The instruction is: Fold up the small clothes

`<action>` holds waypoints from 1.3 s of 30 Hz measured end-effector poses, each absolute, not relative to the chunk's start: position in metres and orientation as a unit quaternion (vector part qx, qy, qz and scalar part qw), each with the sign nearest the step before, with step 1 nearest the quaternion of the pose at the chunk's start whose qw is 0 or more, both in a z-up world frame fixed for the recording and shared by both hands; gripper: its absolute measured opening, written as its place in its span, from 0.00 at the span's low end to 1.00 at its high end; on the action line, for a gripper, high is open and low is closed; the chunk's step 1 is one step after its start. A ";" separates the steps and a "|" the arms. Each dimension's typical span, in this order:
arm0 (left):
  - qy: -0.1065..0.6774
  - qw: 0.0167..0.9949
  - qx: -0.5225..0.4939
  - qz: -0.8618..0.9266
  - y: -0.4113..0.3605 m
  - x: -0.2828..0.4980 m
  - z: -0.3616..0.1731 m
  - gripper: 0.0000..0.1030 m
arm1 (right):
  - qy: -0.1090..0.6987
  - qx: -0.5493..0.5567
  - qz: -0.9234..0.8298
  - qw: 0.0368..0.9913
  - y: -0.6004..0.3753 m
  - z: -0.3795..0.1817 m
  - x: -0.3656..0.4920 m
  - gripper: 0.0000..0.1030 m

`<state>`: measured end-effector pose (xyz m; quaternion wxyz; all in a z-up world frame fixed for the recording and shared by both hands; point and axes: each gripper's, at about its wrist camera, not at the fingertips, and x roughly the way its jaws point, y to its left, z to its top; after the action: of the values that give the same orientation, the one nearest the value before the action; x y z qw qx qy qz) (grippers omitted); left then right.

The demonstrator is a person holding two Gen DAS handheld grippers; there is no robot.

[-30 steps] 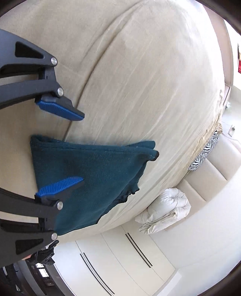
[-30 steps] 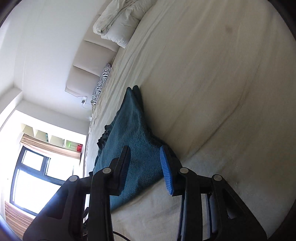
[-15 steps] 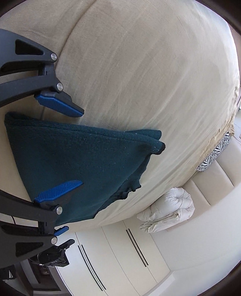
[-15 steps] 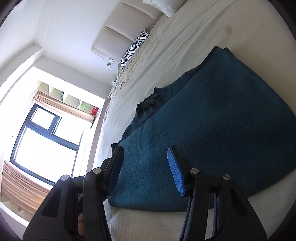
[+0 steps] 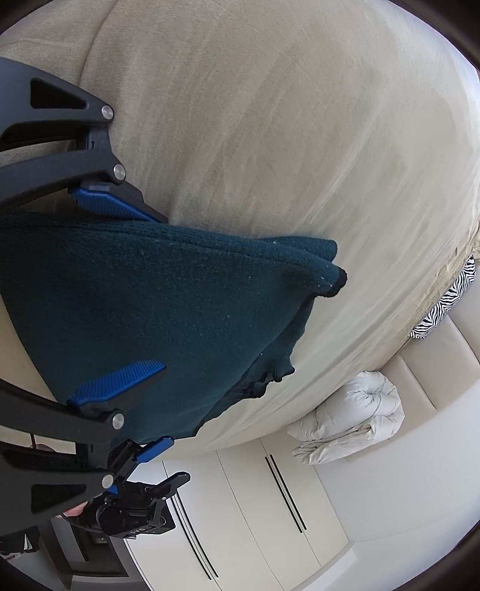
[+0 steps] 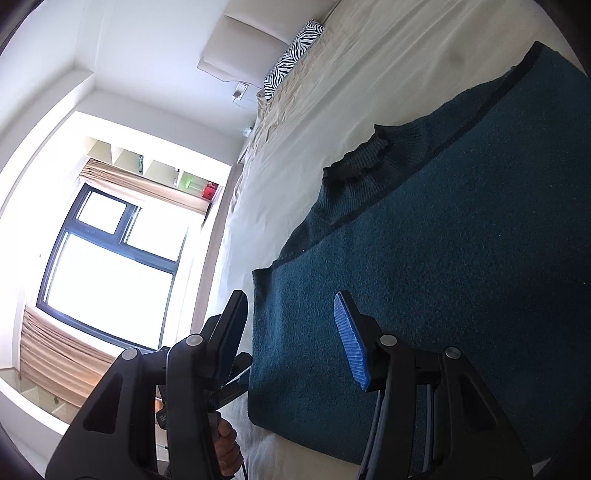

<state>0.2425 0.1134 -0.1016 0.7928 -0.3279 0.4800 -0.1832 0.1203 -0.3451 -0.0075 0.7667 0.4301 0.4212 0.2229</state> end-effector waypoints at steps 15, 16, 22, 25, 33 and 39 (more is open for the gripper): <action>0.531 0.769 -0.306 -0.181 0.103 0.262 -0.114 0.21 | 0.484 0.386 0.214 0.756 -0.302 -0.066 0.167 0.47; 0.532 0.768 -0.308 -0.181 0.104 0.262 -0.114 0.20 | 0.482 0.381 0.213 0.760 -0.301 -0.067 0.166 0.47; 0.525 0.765 -0.327 -0.178 0.108 0.258 -0.109 0.17 | 0.478 0.371 0.212 0.767 -0.300 -0.069 0.164 0.47; 0.520 0.766 -0.330 -0.183 0.107 0.256 -0.100 0.16 | 0.478 0.379 0.214 0.764 -0.300 -0.071 0.168 0.47; 0.495 0.785 -0.304 -0.216 0.071 0.255 -0.048 0.16 | 0.440 0.476 0.248 0.720 -0.349 -0.051 0.161 0.58; 0.489 0.785 -0.273 -0.266 0.000 0.264 -0.019 0.16 | 0.423 0.536 0.273 0.677 -0.407 -0.047 0.159 0.66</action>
<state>0.2642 0.0004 -0.0189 0.7846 -0.2732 0.4890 -0.2658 0.1594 -0.4067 -0.0469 0.6774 0.5363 0.4230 0.2730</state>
